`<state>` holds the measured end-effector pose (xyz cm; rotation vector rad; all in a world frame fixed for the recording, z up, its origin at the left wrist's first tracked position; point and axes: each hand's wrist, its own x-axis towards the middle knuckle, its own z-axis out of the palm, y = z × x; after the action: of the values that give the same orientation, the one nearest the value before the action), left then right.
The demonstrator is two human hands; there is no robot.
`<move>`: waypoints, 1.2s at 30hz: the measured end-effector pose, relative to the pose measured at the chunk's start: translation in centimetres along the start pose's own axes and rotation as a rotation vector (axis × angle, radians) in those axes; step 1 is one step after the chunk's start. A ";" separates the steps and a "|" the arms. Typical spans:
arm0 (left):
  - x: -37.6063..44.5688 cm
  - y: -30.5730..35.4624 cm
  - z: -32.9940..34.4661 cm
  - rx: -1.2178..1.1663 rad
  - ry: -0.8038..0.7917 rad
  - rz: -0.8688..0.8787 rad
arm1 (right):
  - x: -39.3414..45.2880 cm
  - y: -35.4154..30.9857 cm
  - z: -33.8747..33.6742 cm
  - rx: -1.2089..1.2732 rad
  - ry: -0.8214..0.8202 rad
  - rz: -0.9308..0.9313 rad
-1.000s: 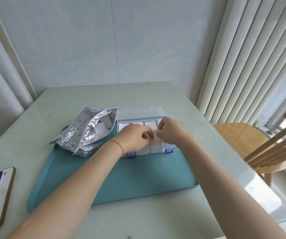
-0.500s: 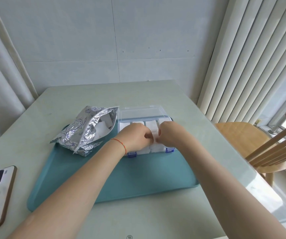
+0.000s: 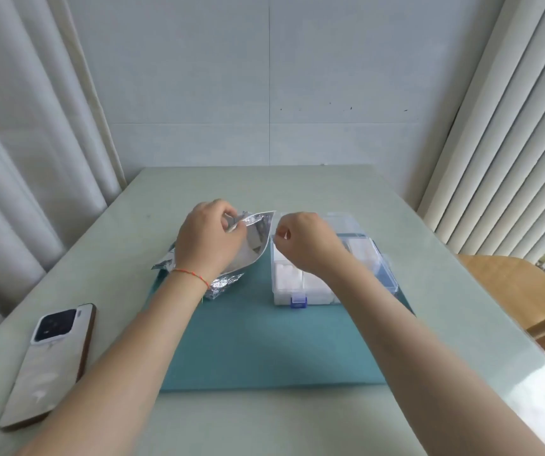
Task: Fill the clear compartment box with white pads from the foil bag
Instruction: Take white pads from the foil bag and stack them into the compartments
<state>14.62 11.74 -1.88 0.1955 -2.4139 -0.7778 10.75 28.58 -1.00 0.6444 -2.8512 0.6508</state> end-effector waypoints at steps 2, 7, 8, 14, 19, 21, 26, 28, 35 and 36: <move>0.0 -1.8 -0.4 -0.001 -0.128 -0.075 | 0.6 -1.3 1.0 0.009 -0.030 -0.044; -0.5 -3.4 -0.7 -0.088 -0.246 -0.142 | 1.8 -3.1 3.2 0.032 -0.122 -0.094; -0.6 -3.7 -0.8 -0.106 -0.267 -0.154 | 2.0 -3.2 3.5 0.005 -0.153 -0.103; -0.5 -5.9 -1.2 0.015 -0.379 -0.091 | 2.3 -3.0 4.4 -0.088 -0.227 -0.103; -0.6 -6.4 -1.2 0.017 -0.231 -0.136 | 2.5 -3.3 5.1 -0.001 -0.242 -0.082; -0.7 -6.8 -1.1 -0.017 -0.184 -0.144 | 2.7 -3.6 5.3 0.072 -0.245 -0.066; -0.7 -7.4 -0.8 -0.061 -0.152 -0.150 | 2.9 -4.1 5.7 0.211 -0.238 -0.035; -0.6 -7.5 -0.8 -0.069 -0.150 -0.153 | 2.9 -4.4 5.8 0.255 -0.235 -0.002; -1.2 -7.3 -0.6 -0.079 -0.131 -0.142 | 2.8 -4.7 6.1 0.300 -0.188 0.042; -1.3 -7.3 -0.5 -0.075 -0.128 -0.142 | 2.7 -4.7 6.0 0.298 -0.187 0.039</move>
<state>15.69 5.92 -6.31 0.2989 -2.5059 -0.9698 10.08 21.05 -3.94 0.7280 -2.9689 1.0900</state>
